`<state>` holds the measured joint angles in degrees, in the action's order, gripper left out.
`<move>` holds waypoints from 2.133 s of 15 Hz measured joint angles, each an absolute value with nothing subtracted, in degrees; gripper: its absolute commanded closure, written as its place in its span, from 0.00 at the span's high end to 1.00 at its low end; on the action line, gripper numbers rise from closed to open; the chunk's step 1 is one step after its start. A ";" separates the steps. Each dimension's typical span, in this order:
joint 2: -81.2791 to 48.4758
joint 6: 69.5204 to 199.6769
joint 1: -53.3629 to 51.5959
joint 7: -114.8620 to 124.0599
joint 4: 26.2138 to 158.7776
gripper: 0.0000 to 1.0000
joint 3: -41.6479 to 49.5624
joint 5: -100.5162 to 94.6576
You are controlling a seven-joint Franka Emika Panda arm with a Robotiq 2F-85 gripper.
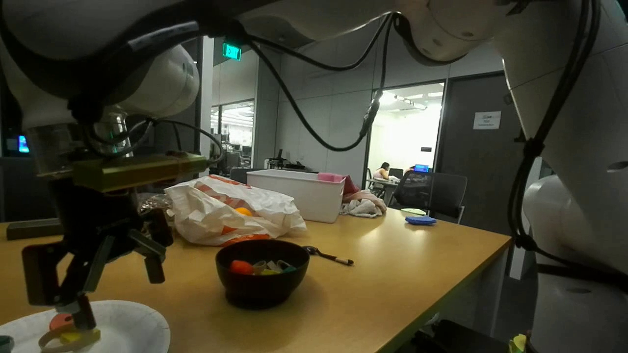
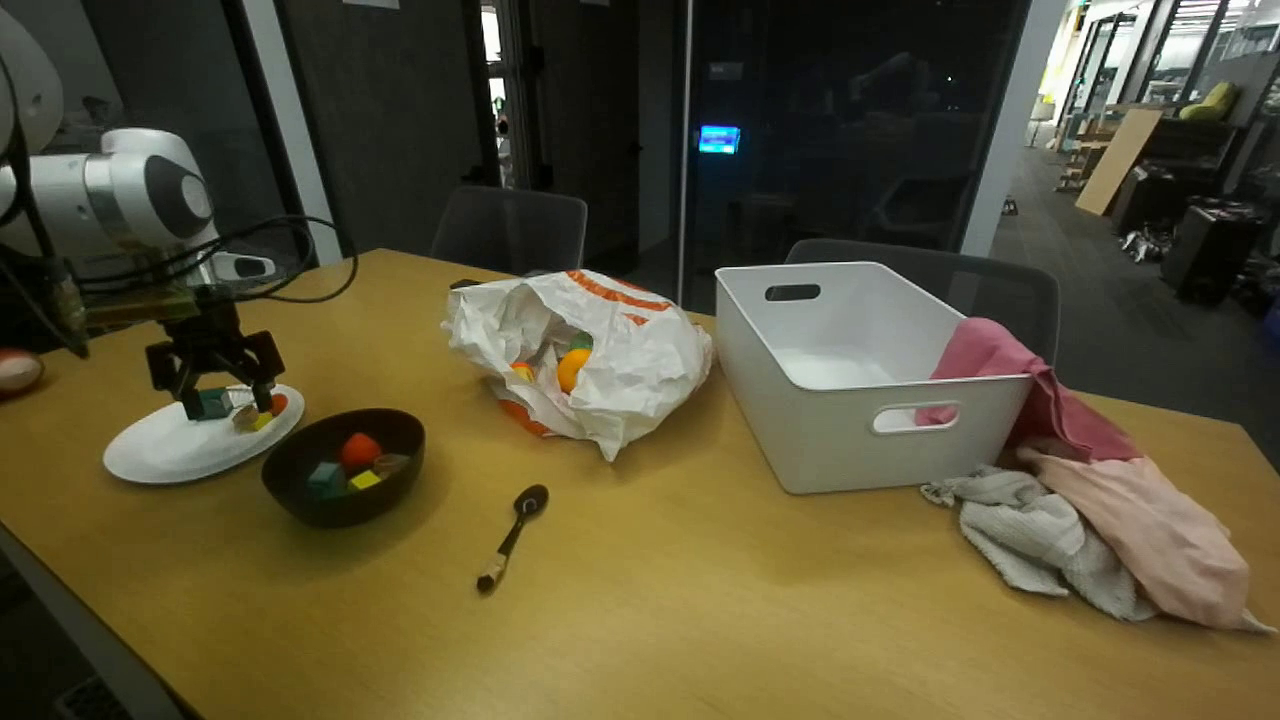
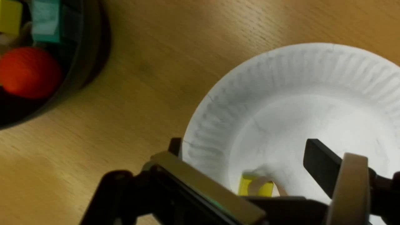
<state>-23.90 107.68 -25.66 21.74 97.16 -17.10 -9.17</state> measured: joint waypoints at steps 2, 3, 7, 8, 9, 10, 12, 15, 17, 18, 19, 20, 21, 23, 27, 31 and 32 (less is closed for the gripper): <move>-26.05 110.10 -25.72 20.13 95.74 1.00 -16.76 -9.20; -26.93 110.93 -25.71 19.41 95.07 1.00 -16.50 -9.19; -29.66 113.83 -25.68 17.77 93.34 1.00 -15.68 -8.77; -30.16 114.56 -25.74 17.76 93.08 1.00 -15.68 -8.72; -30.55 115.27 -25.88 17.77 92.89 1.00 -15.68 -8.63; -30.89 115.81 -26.10 17.83 92.67 1.00 -15.68 -8.52; -31.43 116.47 -26.66 18.13 92.36 1.00 -15.66 -8.48; -31.80 116.64 -27.50 18.67 92.15 0.66 -15.50 -8.48; -31.96 116.60 -27.78 18.72 92.11 0.49 -15.28 -8.48; -31.98 116.58 -27.79 18.72 92.06 0.42 -15.20 -8.48; -31.97 116.47 -27.79 18.71 91.88 0.34 -15.12 -8.48; -31.96 116.41 -27.79 18.67 91.73 0.28 -15.07 -8.48; -31.95 116.39 -27.79 18.66 91.60 0.19 -15.07 -8.48; -31.89 116.17 -27.87 18.66 91.41 0.11 -15.07 -8.48; -31.40 114.13 -28.45 18.66 91.29 0.14 -14.89 -8.98; -28.99 110.05 -29.46 19.13 91.27 0.14 -13.47 -13.50; -27.95 109.07 -29.53 19.41 91.28 0.14 -13.10 -14.75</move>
<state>-27.95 109.07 -29.53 19.41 91.28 -13.10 -14.75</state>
